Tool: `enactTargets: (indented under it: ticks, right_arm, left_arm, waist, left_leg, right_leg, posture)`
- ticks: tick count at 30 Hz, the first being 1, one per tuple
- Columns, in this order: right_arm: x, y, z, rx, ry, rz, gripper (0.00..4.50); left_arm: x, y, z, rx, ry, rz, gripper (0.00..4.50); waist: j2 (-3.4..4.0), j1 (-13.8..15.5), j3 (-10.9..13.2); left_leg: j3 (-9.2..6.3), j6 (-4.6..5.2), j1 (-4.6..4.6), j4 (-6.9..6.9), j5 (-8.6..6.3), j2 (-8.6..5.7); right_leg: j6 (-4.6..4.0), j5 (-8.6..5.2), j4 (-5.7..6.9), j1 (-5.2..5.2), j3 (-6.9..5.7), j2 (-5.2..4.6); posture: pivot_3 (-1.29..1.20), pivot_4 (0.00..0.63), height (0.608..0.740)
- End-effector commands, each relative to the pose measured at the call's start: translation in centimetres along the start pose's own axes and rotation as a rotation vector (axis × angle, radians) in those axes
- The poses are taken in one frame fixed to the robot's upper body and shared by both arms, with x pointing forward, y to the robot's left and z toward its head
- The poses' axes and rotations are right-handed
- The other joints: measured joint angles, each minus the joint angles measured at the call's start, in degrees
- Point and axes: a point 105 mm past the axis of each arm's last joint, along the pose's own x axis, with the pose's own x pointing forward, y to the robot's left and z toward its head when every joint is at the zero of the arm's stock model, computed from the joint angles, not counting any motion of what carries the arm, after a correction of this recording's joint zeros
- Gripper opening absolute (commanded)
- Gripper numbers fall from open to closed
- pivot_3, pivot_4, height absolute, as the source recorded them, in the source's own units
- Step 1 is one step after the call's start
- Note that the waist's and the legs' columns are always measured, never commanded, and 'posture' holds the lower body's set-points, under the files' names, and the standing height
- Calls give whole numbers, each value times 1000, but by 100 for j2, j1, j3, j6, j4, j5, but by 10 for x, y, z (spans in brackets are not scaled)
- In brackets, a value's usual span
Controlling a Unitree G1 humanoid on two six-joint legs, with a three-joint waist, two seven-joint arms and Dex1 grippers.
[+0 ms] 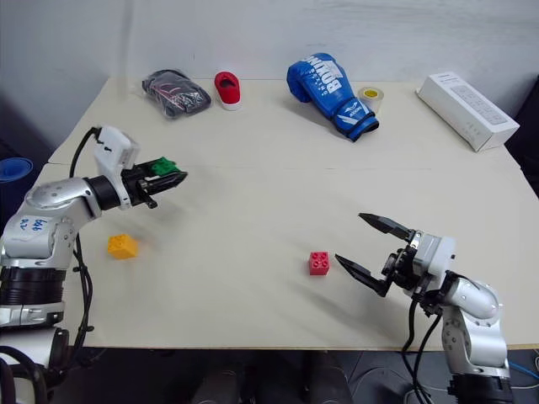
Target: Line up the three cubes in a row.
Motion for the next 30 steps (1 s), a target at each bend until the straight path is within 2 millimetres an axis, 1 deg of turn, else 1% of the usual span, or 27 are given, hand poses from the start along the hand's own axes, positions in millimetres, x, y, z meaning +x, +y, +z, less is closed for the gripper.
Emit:
enactTargets:
  ticks: [1,3,5,7,9,11,13,16,19,26,30]
  right_arm:
    - [-23,-7,7,-48,42,16,4500]
    - [-31,-3,3,-59,87,67,4500]
    - [-35,-2,2,-65,106,77,4500]
    - [-35,-3,4,-64,98,53,4500]
    - [-36,1,6,-60,92,39,4500]
    - [-36,5,8,-56,91,36,4500]
    - [-35,10,10,-49,91,38,4500]
    - [-33,17,12,-35,94,61,4500]
    - [-32,25,13,-29,108,98,4500]
    - [-30,26,12,-34,115,98,4500]
    - [-27,25,11,-36,108,96,4500]
  left_arm:
    - [17,-66,21,208,3,-432,1528]
    - [29,-89,3,246,78,-551,1528]
    - [44,-109,-10,226,87,-612,1528]
    - [56,-115,-15,191,79,-607,1528]
    - [70,-120,-23,200,107,-593,1528]
    - [76,-127,-28,211,127,-617,1528]
    - [80,-128,-32,204,152,-615,1528]
    - [85,-125,-40,207,195,-592,1528]
    - [85,-132,-42,162,205,-628,1528]
    - [84,-137,-45,158,219,-636,1528]
    - [87,-136,-48,168,235,-611,1528]
  waist:
    - [1,38,0]
    - [2,38,-1]
    - [2,30,0]
    - [1,24,0]
    - [1,25,0]
    - [0,36,1]
    - [0,51,1]
    - [0,89,1]
    - [0,118,1]
    - [0,123,1]
    - [0,122,1]
  left_leg:
    - [0,3,-1,0,1,-3]
    - [8,8,4,0,1,-7]
    - [11,7,8,1,3,-4]
    - [11,7,9,1,4,-2]
    - [11,9,7,5,5,0]
    - [8,9,4,6,5,1]
    - [6,9,4,6,5,1]
    - [4,14,3,9,6,0]
    - [0,15,2,14,6,-1]
    - [-3,19,0,22,4,-1]
    - [-3,19,-1,23,4,-1]
  right_leg:
    - [0,0,-4,1,-1,1]
    - [5,2,-5,4,11,2]
    - [5,3,-4,5,15,9]
    - [5,3,-4,4,16,18]
    - [5,3,0,3,18,15]
    - [5,3,-3,1,16,10]
    - [5,3,1,2,15,10]
    - [6,3,-3,3,14,4]
    - [6,3,-6,3,12,1]
    - [6,3,-6,4,11,-2]
    - [6,3,-6,4,10,-2]
  posture:
    - [0,150,740]
    - [0,150,740]
    - [0,150,740]
    - [0,150,740]
    - [0,150,740]
    - [0,150,740]
    - [0,150,740]
    - [0,150,740]
    - [0,150,740]
    - [0,150,740]
    - [0,150,740]
